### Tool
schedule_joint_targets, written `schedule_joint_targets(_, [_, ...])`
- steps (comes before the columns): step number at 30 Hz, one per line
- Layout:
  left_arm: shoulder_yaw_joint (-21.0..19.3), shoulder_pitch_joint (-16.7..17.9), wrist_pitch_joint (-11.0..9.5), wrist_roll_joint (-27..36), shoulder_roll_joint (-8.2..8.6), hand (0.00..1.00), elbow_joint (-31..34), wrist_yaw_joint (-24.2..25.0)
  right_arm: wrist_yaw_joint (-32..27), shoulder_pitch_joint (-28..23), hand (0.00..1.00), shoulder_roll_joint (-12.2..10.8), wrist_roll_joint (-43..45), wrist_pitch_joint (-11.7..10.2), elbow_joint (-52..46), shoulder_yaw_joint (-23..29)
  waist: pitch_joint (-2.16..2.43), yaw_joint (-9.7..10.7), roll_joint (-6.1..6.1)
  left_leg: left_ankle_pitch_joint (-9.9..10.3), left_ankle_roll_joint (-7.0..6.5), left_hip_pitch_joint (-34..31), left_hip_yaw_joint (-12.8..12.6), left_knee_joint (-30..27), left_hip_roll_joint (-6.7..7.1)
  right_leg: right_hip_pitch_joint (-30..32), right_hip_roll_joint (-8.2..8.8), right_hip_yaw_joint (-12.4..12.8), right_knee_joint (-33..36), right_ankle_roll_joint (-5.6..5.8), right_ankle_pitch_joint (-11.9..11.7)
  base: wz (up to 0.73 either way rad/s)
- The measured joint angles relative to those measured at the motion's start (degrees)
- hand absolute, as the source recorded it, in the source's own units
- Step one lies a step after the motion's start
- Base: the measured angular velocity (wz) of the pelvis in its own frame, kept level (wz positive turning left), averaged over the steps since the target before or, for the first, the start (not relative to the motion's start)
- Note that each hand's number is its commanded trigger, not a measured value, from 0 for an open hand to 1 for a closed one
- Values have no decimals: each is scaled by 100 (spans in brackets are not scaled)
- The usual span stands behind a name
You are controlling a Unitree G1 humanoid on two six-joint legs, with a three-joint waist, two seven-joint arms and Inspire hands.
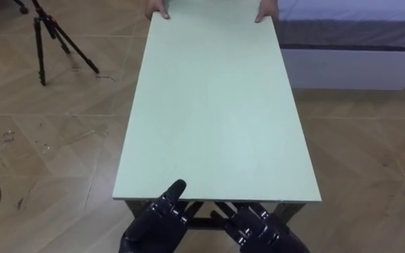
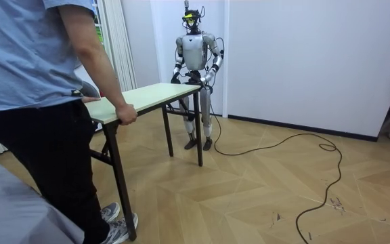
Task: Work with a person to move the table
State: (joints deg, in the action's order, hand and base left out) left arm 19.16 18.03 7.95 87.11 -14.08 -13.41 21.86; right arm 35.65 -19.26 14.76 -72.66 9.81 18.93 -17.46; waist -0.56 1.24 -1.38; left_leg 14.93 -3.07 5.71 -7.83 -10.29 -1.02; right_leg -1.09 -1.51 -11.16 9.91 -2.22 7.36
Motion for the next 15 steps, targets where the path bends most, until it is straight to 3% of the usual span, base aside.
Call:
schedule_joint_targets(7, [-174,-46,-1,-4,75,0,-2,-314,-389,104,0,-103,-398,7,-1,29,-20,-44,-102,-1,-2,50,-1,28,9,-5,7,27,83,0,0,0])
schedule_joint_targets(15, [-267,-85,1,-5,164,0,-8,-596,-878,253,0,-157,-839,6,-13,56,-26,-37,-112,-15,-6,79,-1,58,22,-20,18,19,91,0,0,0])
